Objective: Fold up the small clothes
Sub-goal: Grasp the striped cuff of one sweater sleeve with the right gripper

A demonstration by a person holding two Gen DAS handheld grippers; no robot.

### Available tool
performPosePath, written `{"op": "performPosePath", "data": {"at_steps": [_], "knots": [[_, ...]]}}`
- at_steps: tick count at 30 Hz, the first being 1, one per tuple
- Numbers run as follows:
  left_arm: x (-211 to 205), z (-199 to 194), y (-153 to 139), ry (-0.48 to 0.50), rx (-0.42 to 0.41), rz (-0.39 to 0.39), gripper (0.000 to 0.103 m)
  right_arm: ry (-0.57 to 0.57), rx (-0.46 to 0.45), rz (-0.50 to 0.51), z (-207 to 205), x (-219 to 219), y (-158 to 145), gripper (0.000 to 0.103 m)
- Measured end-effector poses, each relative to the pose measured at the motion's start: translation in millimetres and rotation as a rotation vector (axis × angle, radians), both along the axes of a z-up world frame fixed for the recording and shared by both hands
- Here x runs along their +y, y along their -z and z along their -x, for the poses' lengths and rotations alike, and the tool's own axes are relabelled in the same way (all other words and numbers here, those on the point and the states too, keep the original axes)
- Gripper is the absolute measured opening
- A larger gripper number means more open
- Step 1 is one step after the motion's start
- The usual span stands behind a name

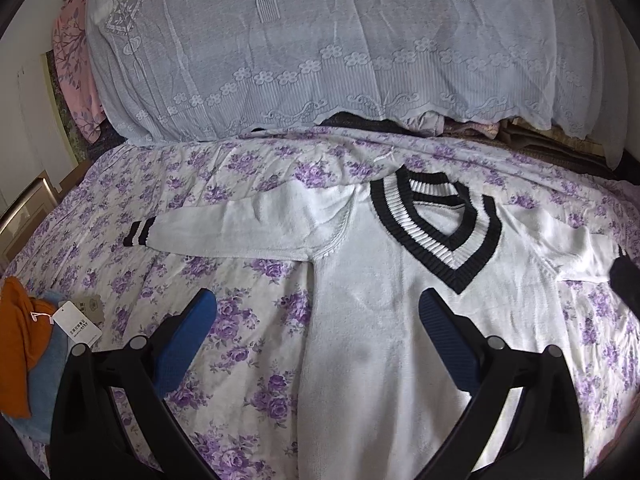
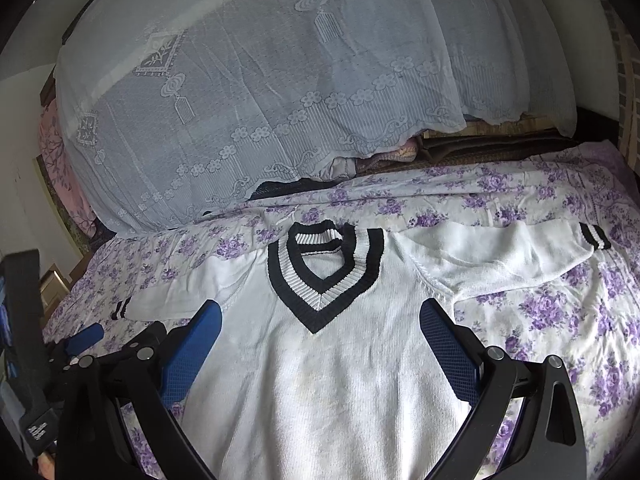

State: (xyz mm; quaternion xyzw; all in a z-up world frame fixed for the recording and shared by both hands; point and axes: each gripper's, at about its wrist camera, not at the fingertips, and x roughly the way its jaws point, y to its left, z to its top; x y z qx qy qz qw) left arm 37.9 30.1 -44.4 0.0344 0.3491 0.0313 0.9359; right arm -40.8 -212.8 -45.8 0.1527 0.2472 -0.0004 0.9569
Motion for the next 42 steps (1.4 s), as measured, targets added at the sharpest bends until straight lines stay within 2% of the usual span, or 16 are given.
{"op": "performPosePath", "data": {"at_steps": [4, 7, 13, 18, 21, 23, 26, 32, 34, 36, 39, 41, 42], "knots": [[3.7, -26.8, 37.9, -0.045, 0.069, -0.032, 0.099, 0.048, 0.034, -0.117, -23.4, -41.4, 19.5, 0.100], [-2.1, -41.2, 67.6, -0.033, 0.139, -0.059, 0.099, 0.134, 0.056, -0.138, -42.5, -82.5, 31.7, 0.099], [-12.1, -58.6, 111.0, -0.008, 0.245, -0.070, 0.099, 0.340, 0.048, -0.270, -54.8, -199.0, 55.3, 0.086], [-2.0, -64.5, 118.6, -0.011, 0.279, 0.031, 0.099, 0.486, 0.022, -0.333, -44.0, -278.0, 77.6, 0.077], [1.8, -64.9, 120.7, -0.015, 0.289, 0.069, 0.099, 0.506, 0.010, -0.402, -43.3, -305.9, 96.1, 0.070], [1.8, -64.3, 121.2, -0.014, 0.289, 0.074, 0.099, 0.529, 0.011, -0.439, -45.9, -319.0, 107.4, 0.063], [1.3, -65.4, 121.1, -0.015, 0.288, 0.069, 0.099, 0.543, 0.013, -0.468, -49.5, -329.6, 121.7, 0.058], [-2.1, -69.6, 121.0, -0.011, 0.278, 0.044, 0.099, 0.615, 0.078, -0.531, -53.2, -349.1, 143.4, 0.054], [-4.5, -70.2, 120.8, -0.009, 0.273, 0.027, 0.099, 0.600, 0.119, -0.524, -60.6, -352.7, 126.9, 0.053], [-4.9, -71.0, 120.6, -0.008, 0.272, 0.024, 0.099, 0.579, 0.117, -0.475, -67.1, -351.8, 88.3, 0.053], [-4.2, -72.1, 120.7, -0.007, 0.276, 0.037, 0.099, 0.505, 0.058, -0.302, -80.8, -335.0, -2.7, 0.054], [-2.6, -72.7, 120.9, -0.006, 0.279, 0.048, 0.099, 0.459, 0.021, -0.176, -84.8, -318.8, -52.1, 0.066], [-2.1, -73.0, 120.9, -0.006, 0.279, 0.051, 0.099, 0.454, 0.020, -0.137, -86.2, -313.4, -64.5, 0.067]]}}
